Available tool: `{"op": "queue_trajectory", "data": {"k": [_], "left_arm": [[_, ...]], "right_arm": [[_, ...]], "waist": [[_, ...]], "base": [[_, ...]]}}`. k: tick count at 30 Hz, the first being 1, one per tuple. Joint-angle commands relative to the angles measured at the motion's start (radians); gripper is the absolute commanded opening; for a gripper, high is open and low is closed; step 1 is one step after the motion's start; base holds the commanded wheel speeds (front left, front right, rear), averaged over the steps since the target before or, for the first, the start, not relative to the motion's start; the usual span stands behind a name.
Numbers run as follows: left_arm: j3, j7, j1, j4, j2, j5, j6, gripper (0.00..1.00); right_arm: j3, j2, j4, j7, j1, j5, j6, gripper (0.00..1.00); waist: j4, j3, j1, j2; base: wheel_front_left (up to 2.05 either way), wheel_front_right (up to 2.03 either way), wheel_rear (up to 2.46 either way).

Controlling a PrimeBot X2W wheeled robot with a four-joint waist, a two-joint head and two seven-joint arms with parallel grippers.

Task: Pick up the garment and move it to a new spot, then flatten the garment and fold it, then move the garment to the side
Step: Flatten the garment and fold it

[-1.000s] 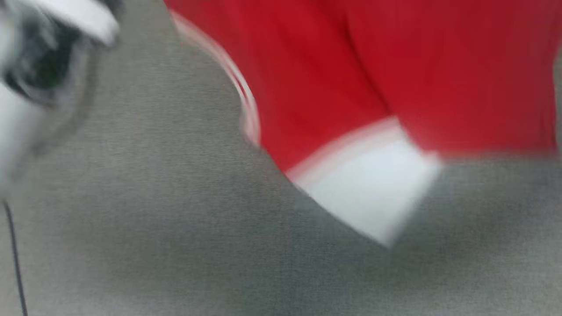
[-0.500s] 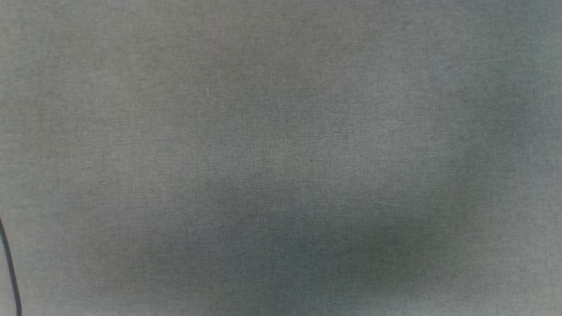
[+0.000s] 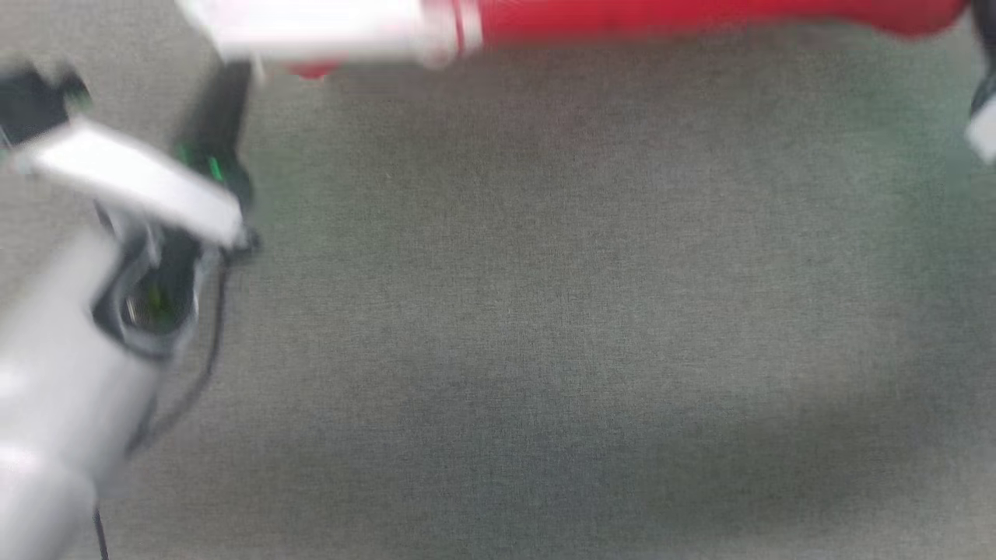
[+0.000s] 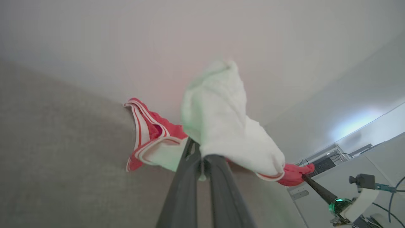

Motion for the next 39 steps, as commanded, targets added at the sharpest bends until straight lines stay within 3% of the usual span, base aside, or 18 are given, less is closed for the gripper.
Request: {"op": "queue_trajectory", "data": {"k": [1,8,14,23,29,32,39], "left_arm": [[0.013,-0.008,0.06,-0.03,0.015,0.004,0.001,0.0],[0.149,-0.01,0.43,-0.228,0.028,0.06,0.002,0.0],[0.222,-0.008,0.704,-0.415,0.055,0.126,0.001,0.0],[0.251,-0.008,0.967,-0.633,0.103,0.18,0.001,0.0],[0.237,-0.003,0.898,-0.671,0.117,0.203,0.001,0.0],[0.212,0.019,0.774,-0.655,0.11,0.197,0.001,0.0],[0.152,0.112,0.427,-0.459,0.069,0.15,0.001,0.0]], "right_arm": [[-0.007,-0.022,-0.026,0.007,0.058,0.024,-0.002,0.0],[-0.059,-0.066,-0.231,0.087,0.387,0.16,-0.002,0.0],[-0.135,-0.085,-0.405,0.173,0.633,0.196,-0.002,0.0],[-0.32,-0.02,-0.638,0.265,0.91,0.2,-0.002,0.0],[-0.402,0.033,-0.708,0.307,0.929,0.176,-0.002,0.0],[-0.423,0.062,-0.715,0.33,0.885,0.162,-0.002,0.0],[-0.399,0.103,-0.636,0.364,0.706,0.105,-0.002,0.0]], "waist": [[0.002,-0.016,-0.0001,0.0],[0.0,-0.073,-0.0001,0.0],[-0.003,-0.088,-0.0001,0.0],[0.002,-0.077,-0.0001,0.0],[0.011,-0.07,-0.0001,0.0],[0.016,-0.067,-0.0001,0.0],[-0.007,-0.03,-0.0001,0.0]], "base": [[0.0,0.0,0.0],[0.0,0.0,0.0],[0.0,0.0,0.0],[0.0,0.0,0.0],[0.0,0.0,0.0],[0.0,0.0,0.0],[0.0,0.0,0.0]]}}
